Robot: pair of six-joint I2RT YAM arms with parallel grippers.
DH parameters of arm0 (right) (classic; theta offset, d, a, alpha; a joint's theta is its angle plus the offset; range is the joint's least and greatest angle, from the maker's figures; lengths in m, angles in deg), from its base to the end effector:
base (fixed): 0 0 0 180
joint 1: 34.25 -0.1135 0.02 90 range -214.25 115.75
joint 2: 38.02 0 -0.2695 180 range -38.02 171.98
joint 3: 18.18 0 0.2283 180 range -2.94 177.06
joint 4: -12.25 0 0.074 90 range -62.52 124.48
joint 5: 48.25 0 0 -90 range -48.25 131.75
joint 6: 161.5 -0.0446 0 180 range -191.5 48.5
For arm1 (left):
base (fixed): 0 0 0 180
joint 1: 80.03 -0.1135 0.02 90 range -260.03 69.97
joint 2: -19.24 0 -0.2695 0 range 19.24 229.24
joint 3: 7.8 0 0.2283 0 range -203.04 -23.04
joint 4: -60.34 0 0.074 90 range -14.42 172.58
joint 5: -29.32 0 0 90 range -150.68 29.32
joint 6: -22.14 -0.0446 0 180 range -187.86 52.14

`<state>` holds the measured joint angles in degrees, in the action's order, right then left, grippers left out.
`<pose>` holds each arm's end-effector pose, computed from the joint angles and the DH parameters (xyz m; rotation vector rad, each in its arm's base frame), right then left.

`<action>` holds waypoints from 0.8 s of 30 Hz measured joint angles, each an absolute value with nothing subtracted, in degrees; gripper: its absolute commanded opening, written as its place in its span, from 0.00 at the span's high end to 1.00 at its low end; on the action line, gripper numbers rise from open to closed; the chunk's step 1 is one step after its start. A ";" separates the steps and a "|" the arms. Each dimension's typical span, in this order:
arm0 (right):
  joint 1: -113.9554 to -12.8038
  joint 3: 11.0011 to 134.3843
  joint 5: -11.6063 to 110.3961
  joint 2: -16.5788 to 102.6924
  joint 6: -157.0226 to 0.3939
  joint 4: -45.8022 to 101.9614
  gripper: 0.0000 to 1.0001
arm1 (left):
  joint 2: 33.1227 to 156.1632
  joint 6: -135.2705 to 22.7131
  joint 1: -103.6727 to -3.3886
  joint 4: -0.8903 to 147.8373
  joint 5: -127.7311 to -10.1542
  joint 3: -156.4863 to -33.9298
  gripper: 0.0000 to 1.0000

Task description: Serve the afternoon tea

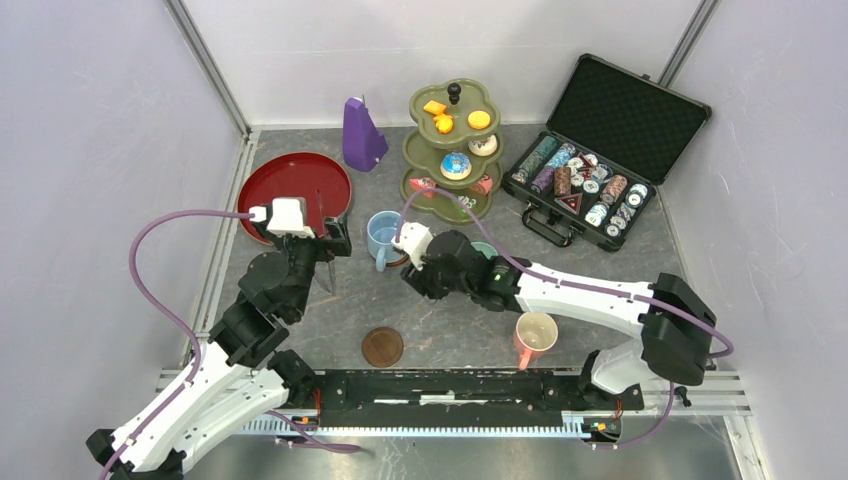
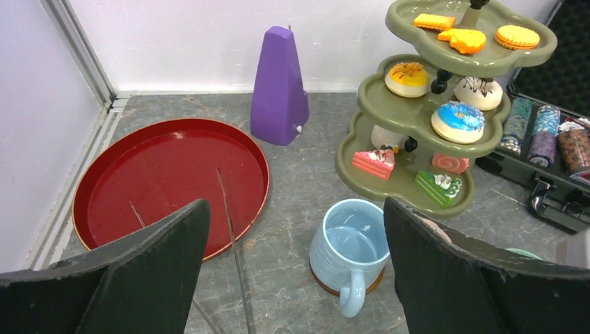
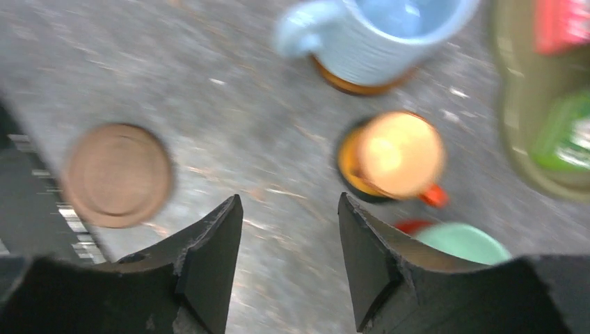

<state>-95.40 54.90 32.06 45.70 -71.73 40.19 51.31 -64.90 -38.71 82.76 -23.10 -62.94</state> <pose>0.1548 0.2654 0.2657 -1.0662 1.9949 0.3907 0.1013 -0.0529 0.3473 0.0052 1.5626 -0.0976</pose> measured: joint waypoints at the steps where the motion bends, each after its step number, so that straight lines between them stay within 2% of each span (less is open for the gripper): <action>1: -95.99 54.55 34.46 45.92 -72.89 38.45 0.44 | 51.16 -64.90 -38.71 82.76 -22.97 -62.94 0.00; 5: -100.53 54.58 42.73 50.92 -76.95 31.65 0.49 | 50.11 -64.90 -38.73 82.74 -21.74 -62.94 0.00; 11: -107.07 59.58 47.99 62.81 -79.01 29.81 0.65 | 49.15 -64.90 -38.82 82.74 -20.61 -62.92 0.00; 13: -108.21 60.78 48.80 65.30 -79.23 29.68 0.68 | 48.73 -64.90 -38.82 82.76 -20.21 -62.90 0.00; 24: -108.82 58.99 43.43 67.16 -79.20 30.34 0.71 | 46.83 -64.90 -38.82 82.69 -18.79 -62.02 0.00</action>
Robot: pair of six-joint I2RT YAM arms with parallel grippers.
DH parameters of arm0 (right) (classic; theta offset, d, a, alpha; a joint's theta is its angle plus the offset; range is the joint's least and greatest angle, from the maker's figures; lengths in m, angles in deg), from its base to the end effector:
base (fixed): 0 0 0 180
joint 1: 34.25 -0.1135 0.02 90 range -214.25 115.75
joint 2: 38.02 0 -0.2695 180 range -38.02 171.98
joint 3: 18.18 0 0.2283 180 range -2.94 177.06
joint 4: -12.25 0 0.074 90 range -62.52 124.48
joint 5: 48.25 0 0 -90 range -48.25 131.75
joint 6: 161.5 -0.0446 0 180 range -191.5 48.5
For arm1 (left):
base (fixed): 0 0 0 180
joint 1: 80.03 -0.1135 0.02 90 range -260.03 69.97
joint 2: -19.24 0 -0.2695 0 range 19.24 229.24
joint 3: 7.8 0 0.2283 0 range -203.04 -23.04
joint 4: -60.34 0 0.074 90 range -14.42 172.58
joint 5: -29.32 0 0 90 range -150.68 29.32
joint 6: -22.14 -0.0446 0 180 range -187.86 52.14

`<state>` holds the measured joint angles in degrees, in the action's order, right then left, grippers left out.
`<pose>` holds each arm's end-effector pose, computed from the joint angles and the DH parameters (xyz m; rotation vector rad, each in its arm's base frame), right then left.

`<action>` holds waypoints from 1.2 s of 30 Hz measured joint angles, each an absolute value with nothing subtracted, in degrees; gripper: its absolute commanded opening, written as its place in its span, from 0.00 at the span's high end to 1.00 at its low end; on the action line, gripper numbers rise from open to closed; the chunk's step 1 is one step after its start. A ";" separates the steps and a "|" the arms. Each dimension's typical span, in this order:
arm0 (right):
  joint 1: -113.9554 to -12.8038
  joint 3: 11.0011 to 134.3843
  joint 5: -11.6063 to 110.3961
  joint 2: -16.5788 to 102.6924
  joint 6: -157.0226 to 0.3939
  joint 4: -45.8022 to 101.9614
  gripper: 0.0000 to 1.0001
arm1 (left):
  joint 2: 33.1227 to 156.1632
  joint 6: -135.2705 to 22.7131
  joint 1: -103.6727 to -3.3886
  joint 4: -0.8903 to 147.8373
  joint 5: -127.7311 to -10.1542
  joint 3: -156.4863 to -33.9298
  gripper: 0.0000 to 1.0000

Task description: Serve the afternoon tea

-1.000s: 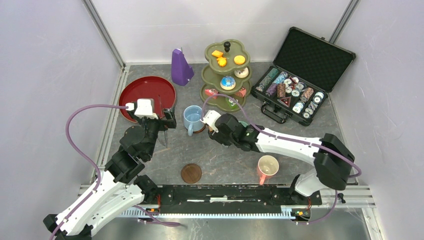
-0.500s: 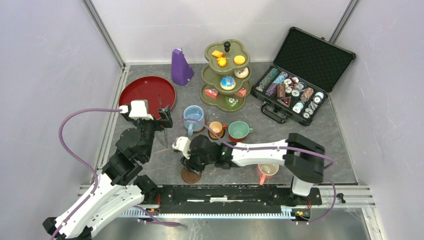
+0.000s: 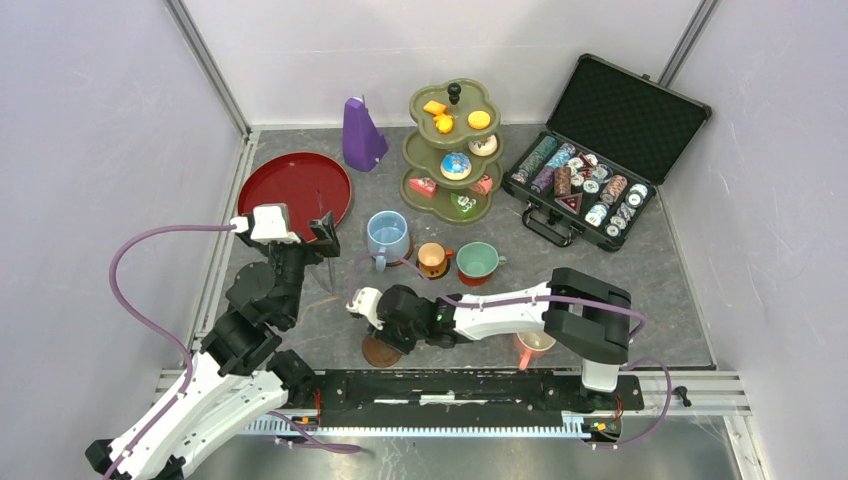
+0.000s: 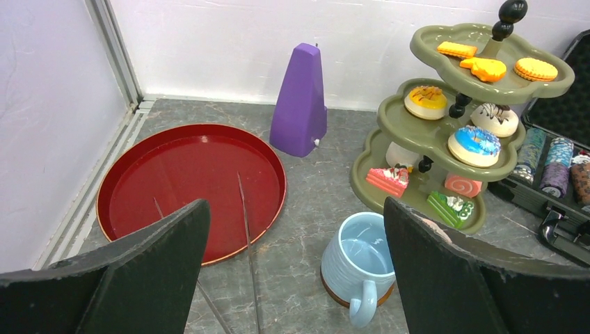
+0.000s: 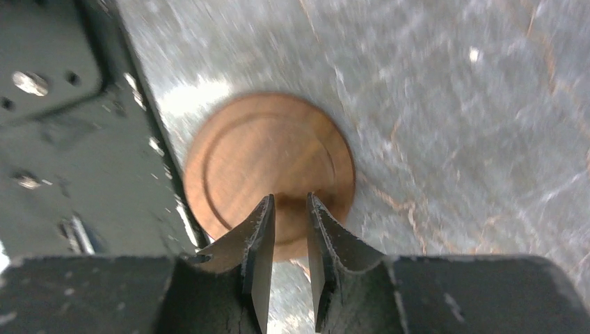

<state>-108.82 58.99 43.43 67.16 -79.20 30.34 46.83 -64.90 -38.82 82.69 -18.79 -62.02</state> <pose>0.0983 0.3612 0.1809 -1.3876 2.0748 0.6893 0.0889 -0.0383 0.3486 -0.0870 1.5131 -0.0707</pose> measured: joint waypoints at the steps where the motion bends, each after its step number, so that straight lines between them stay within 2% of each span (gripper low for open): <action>1: -108.80 58.03 42.73 67.18 -79.20 30.38 0.71 | 46.83 -64.90 -38.82 82.69 -18.79 -62.02 0.00; 11: -106.26 46.79 34.81 59.69 -82.59 26.95 0.72 | 47.03 -64.90 -38.82 82.69 -18.77 -62.02 0.00; 22: -96.42 31.91 23.60 41.90 -88.41 36.08 0.73 | 47.05 -64.90 -38.82 82.69 -18.79 -62.02 0.00; 36: -85.47 29.66 17.02 34.73 -95.14 50.27 0.74 | 47.07 -64.90 -38.82 82.71 -18.86 -62.02 0.00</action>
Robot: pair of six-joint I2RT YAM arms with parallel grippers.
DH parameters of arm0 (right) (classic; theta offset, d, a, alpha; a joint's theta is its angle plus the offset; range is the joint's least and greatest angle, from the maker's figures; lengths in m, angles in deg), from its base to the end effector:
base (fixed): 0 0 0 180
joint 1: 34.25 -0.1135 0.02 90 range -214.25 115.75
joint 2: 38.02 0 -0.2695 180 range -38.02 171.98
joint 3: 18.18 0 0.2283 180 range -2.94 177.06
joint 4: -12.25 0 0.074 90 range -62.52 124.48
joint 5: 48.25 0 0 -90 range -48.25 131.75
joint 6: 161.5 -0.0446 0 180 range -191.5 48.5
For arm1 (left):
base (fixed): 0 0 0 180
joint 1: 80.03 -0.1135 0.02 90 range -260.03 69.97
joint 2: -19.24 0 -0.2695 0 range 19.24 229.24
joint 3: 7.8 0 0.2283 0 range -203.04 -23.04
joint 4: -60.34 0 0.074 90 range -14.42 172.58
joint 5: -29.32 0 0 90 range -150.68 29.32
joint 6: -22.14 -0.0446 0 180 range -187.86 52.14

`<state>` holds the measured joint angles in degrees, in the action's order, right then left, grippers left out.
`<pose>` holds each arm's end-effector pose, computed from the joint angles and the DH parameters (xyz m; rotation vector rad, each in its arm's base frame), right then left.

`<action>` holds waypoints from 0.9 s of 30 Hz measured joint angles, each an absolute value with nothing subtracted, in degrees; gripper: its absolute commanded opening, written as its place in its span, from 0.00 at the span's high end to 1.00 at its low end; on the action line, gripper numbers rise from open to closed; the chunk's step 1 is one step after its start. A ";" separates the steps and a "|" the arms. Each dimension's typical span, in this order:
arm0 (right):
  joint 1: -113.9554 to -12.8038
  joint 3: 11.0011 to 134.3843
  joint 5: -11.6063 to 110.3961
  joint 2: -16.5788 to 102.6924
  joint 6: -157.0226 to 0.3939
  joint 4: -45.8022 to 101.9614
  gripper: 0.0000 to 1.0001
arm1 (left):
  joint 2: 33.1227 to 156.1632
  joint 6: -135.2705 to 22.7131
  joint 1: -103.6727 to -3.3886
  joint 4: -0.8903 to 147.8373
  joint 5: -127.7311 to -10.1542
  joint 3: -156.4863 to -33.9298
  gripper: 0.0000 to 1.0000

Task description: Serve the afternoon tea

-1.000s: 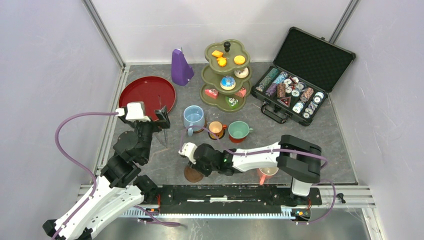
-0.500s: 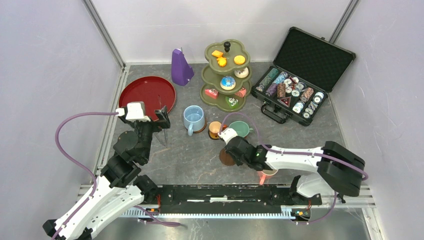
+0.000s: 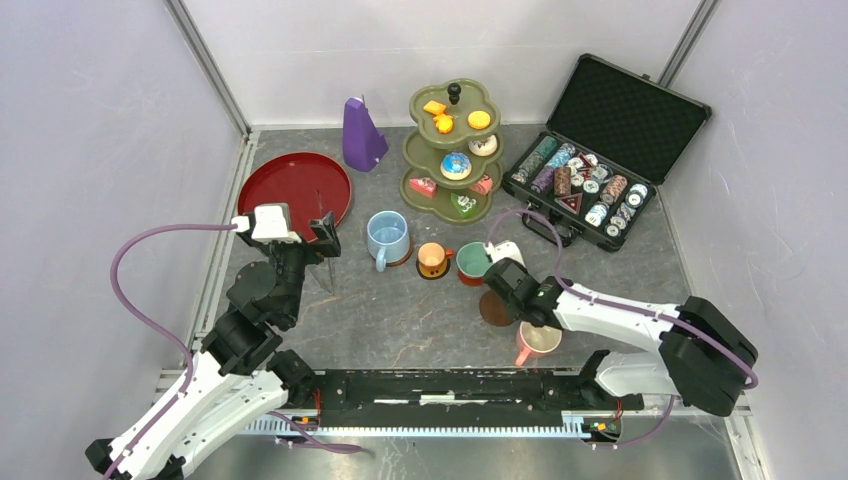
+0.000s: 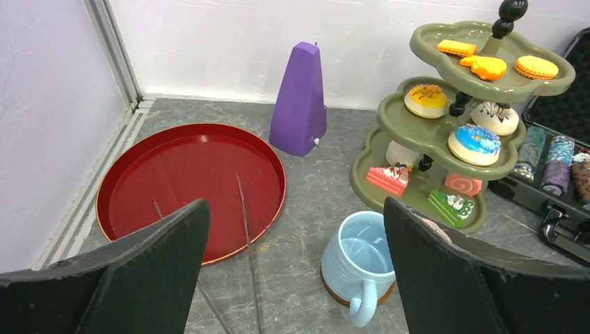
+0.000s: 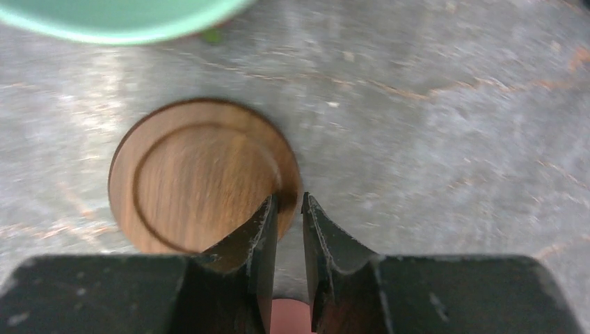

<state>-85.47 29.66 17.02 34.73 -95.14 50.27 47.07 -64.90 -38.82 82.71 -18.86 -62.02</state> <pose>0.1393 0.1436 0.1728 -0.4698 2.4700 -0.0697 0.0897 -0.0390 0.3483 -0.0838 1.5166 -0.0693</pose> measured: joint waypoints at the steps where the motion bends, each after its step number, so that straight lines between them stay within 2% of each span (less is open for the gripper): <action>1: -84.34 29.59 16.54 34.40 -95.51 51.14 0.74 | 47.09 -64.87 -38.82 82.69 -18.90 -62.02 0.00; 13: -69.82 29.07 15.16 35.08 -93.98 47.56 0.70 | 47.09 -64.87 -38.82 82.71 -19.03 -62.02 0.00; 27: -64.49 33.13 15.08 42.97 -87.42 38.90 0.69 | 47.92 -64.87 -38.82 82.69 -19.08 -62.02 0.00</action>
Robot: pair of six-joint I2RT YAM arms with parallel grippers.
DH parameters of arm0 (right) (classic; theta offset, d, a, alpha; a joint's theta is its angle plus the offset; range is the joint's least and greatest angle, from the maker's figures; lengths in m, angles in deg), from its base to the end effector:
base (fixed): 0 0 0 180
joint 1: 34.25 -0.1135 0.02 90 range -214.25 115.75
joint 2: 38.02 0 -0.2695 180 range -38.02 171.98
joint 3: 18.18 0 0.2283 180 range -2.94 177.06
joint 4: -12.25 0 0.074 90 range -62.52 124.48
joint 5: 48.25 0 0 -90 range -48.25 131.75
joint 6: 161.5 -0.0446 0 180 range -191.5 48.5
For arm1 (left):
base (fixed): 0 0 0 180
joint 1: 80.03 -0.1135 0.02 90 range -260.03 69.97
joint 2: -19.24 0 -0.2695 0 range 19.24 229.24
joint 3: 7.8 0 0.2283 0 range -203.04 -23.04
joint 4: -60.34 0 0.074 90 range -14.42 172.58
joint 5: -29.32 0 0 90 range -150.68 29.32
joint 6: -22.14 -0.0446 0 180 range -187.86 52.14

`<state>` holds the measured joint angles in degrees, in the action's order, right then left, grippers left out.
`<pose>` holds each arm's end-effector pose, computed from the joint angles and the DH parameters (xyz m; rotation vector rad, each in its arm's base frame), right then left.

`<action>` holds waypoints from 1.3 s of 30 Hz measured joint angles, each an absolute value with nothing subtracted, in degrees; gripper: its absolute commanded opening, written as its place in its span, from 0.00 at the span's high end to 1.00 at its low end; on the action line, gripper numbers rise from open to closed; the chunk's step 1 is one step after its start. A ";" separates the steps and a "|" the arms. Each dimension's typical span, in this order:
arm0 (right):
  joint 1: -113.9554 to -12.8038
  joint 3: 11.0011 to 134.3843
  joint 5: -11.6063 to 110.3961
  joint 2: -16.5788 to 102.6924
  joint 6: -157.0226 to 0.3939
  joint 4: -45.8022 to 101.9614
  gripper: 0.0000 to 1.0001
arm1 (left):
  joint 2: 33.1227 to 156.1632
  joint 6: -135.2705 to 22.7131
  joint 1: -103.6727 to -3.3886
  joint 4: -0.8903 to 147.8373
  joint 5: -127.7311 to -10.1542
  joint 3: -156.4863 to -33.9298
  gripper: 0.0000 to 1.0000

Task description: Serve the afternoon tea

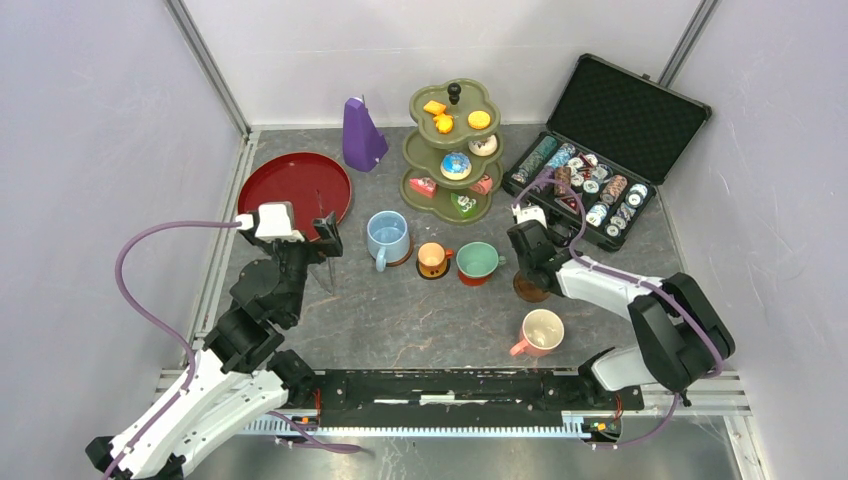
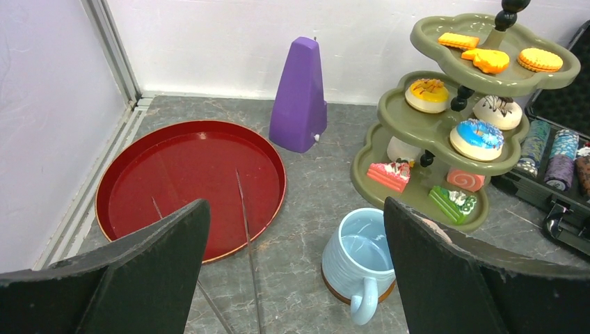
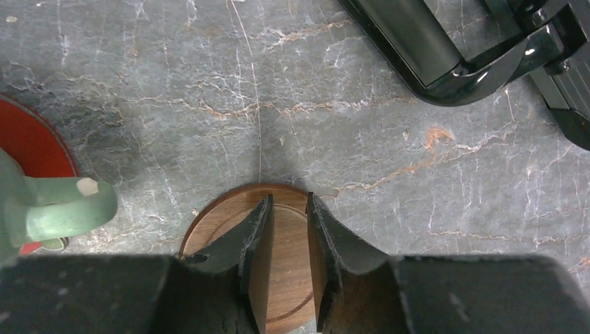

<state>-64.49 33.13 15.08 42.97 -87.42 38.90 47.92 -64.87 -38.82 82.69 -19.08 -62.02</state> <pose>0.2168 0.1032 0.1719 -0.1293 2.4201 -0.2404 0.0923 -0.0415 0.3472 -0.0740 1.5277 -0.0650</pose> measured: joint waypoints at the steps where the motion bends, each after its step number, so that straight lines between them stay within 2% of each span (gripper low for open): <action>1: -64.47 33.35 15.30 43.21 -87.07 38.71 0.69 | 48.03 -64.87 -38.82 82.69 -19.10 -62.02 0.00; 4: -64.45 33.83 16.21 43.29 -86.11 38.97 0.61 | 48.40 -64.90 -38.82 82.71 -19.16 -62.02 0.00; 8: -64.45 34.49 18.31 39.97 -84.49 41.02 0.38 | 48.60 -64.87 -38.82 82.69 -19.19 -62.02 0.00; 9: -64.45 34.53 19.19 37.72 -83.79 42.12 0.35 | 48.62 -64.87 -38.82 82.69 -19.21 -62.02 0.00; 17: -64.51 38.58 29.22 16.43 -79.36 56.17 0.18 | 49.34 -64.87 -38.82 82.69 -19.19 -62.02 0.00; 24: -65.30 38.97 44.76 0.94 -85.19 66.66 0.24 | 51.29 -64.87 -39.19 82.39 -19.16 -62.02 0.00; 29: -65.69 37.50 48.80 -5.05 -91.25 69.85 0.24 | 52.80 -64.87 -39.19 82.41 -19.19 -62.02 0.00; 39: -65.69 36.50 54.16 -7.35 -91.99 77.68 0.28 | 52.95 -64.90 -39.19 82.39 -19.16 -62.02 0.00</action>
<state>-65.69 36.50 54.16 -7.35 -91.99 77.68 52.95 -64.90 -39.19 82.39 -19.16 -62.02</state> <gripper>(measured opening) 0.734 0.997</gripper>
